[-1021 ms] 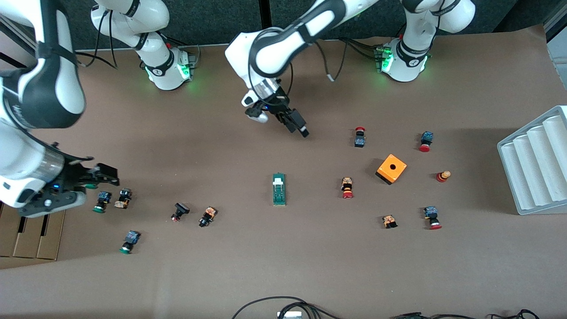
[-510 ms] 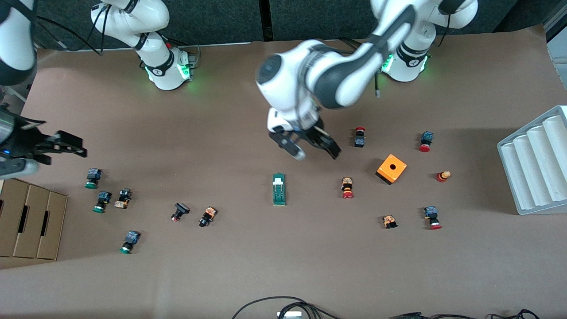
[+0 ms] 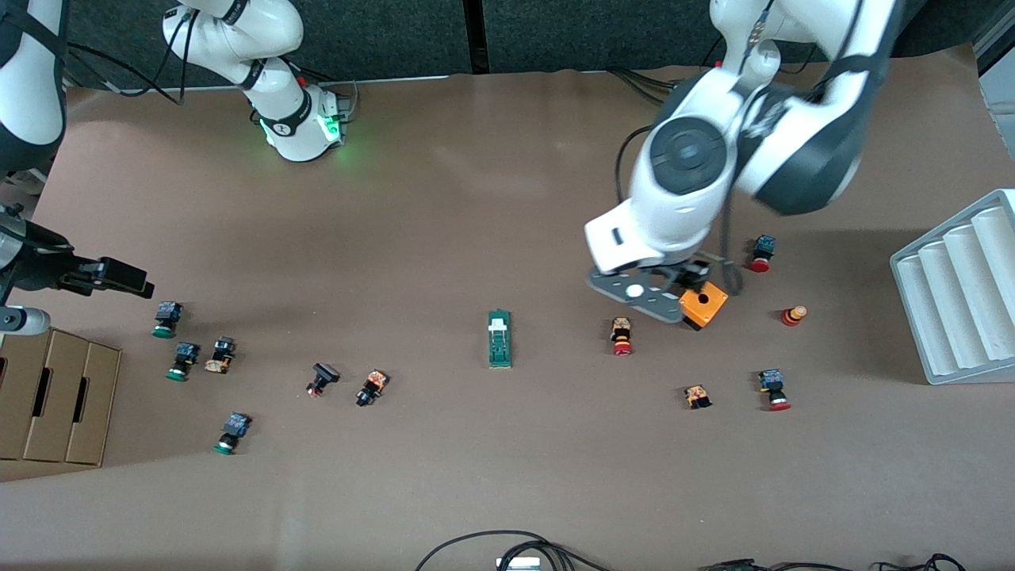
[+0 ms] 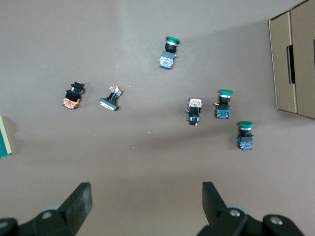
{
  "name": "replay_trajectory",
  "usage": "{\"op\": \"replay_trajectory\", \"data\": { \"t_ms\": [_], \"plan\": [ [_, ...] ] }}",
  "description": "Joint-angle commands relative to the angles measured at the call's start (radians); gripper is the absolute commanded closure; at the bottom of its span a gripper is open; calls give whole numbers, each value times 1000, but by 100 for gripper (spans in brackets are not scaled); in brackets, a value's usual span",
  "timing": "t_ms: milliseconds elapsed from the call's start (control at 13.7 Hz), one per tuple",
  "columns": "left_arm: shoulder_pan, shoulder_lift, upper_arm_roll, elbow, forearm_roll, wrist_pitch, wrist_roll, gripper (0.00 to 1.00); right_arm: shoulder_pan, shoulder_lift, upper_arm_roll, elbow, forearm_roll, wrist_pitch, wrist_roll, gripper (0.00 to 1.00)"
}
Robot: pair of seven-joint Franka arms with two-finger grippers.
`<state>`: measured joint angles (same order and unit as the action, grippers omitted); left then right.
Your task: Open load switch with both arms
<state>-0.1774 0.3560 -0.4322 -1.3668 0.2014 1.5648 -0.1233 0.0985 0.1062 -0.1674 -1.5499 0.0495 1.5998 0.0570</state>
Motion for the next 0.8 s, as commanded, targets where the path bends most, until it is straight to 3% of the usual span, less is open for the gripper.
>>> {"op": "replay_trajectory", "data": {
  "t_ms": [0, 146, 292, 729],
  "plan": [
    [84, -37, -11, 6, -23, -14, 11, 0, -3, -13, 26, -1, -42, 0, -27, 0],
    [90, -58, -2, 73, -5, -61, 5, 0, -38, -25, 60, -10, -40, 2, -40, 0],
    [140, -58, 0, 81, -19, -115, 5, 0, -110, -78, 89, -50, -30, 14, -45, 0],
    [245, -127, 9, 81, -23, -144, -1, 0, -112, -200, 91, -187, -39, 89, -43, 0]
  ]
}}
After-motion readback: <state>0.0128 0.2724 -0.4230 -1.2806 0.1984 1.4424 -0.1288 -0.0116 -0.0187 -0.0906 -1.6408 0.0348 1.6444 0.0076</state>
